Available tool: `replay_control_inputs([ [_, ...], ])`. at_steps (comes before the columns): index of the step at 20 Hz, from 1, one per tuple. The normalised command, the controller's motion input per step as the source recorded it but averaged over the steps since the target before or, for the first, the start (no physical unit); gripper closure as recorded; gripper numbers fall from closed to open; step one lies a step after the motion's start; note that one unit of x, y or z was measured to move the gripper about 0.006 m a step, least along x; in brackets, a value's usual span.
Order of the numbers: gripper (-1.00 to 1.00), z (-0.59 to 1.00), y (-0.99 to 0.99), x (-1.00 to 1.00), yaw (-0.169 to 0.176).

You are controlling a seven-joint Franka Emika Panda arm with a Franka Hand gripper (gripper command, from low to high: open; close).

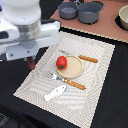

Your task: Interact with the objects in diverse but meaningful ways.

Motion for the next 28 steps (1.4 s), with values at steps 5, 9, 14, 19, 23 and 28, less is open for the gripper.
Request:
replay_control_inputs([
  [5, 1.00, -0.64, -0.22, -0.94, -0.068],
  [9, 1.00, -0.65, -0.08, -0.82, -0.040],
  [14, 1.00, -0.38, 0.11, -0.09, -0.001],
  [19, 1.00, 0.00, 0.25, 0.35, 0.000],
  [23, 1.00, 0.09, 0.22, 0.45, 0.000],
  [28, -1.00, -0.02, 0.02, 0.03, 0.000],
])
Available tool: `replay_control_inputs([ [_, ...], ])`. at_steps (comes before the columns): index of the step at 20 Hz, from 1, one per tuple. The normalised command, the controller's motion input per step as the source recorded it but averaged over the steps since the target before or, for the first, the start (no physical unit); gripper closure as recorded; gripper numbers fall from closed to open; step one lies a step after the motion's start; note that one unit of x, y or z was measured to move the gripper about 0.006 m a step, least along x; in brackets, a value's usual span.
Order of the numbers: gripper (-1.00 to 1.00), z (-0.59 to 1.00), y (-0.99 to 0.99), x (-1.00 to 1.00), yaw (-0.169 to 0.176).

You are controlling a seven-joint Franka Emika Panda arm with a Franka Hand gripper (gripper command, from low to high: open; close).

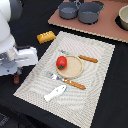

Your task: Interact with the objects in diverse but meaningful ways.

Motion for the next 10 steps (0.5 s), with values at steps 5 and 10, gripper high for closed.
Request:
replay_control_inputs([
  [5, -1.00, 0.36, 0.00, -0.11, 0.000],
  [10, -1.00, 0.88, 0.23, -0.04, -0.009],
])
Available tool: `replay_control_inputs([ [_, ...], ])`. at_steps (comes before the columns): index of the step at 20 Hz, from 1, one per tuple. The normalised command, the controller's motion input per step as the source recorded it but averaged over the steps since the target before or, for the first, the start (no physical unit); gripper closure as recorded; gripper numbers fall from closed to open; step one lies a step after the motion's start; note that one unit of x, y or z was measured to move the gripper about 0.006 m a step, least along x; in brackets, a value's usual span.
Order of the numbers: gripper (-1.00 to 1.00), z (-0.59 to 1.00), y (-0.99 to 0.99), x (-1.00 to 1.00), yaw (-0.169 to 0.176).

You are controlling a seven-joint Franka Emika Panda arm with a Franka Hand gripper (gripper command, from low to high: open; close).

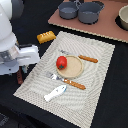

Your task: Interact with the objects in diverse but meaningful ways.

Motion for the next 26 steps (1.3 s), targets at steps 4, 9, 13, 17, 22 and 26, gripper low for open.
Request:
replay_control_inputs([
  [4, -1.00, 1.00, 0.71, 0.04, 0.003],
  [9, -1.00, 0.64, 0.79, 0.18, 0.106],
  [13, -1.00, 0.08, 0.68, 0.16, 0.125],
  [17, -1.00, -0.12, 0.53, 0.01, 0.169],
  [22, -1.00, -0.27, 0.37, -0.19, 0.224],
  [26, -1.00, -0.23, 0.33, -0.30, 0.242],
])
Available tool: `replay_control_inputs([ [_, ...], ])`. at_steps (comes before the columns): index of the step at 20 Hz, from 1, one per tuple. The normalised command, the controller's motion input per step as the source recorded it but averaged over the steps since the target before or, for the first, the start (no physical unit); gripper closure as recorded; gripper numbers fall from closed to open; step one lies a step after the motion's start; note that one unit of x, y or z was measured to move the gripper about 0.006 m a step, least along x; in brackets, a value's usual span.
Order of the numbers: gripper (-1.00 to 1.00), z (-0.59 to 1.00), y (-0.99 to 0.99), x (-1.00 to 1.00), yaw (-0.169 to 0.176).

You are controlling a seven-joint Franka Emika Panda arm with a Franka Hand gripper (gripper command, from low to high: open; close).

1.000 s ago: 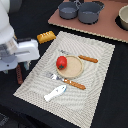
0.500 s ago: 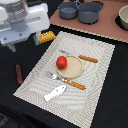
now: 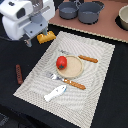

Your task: Interact with the objects in diverse but meaningful ways.

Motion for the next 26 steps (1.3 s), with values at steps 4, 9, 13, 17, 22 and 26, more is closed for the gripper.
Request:
replay_control_inputs([
  [4, -1.00, -0.26, 0.36, -0.35, 0.223],
  [9, -1.00, -0.23, 0.47, -0.42, 0.173],
  [13, -1.00, -0.11, 0.66, -0.16, 0.113],
  [17, -1.00, -0.09, 0.71, -0.06, 0.095],
  [22, -1.00, -0.17, 0.68, -0.08, 0.091],
  [26, -1.00, -0.38, 0.24, -0.26, 0.077],
])
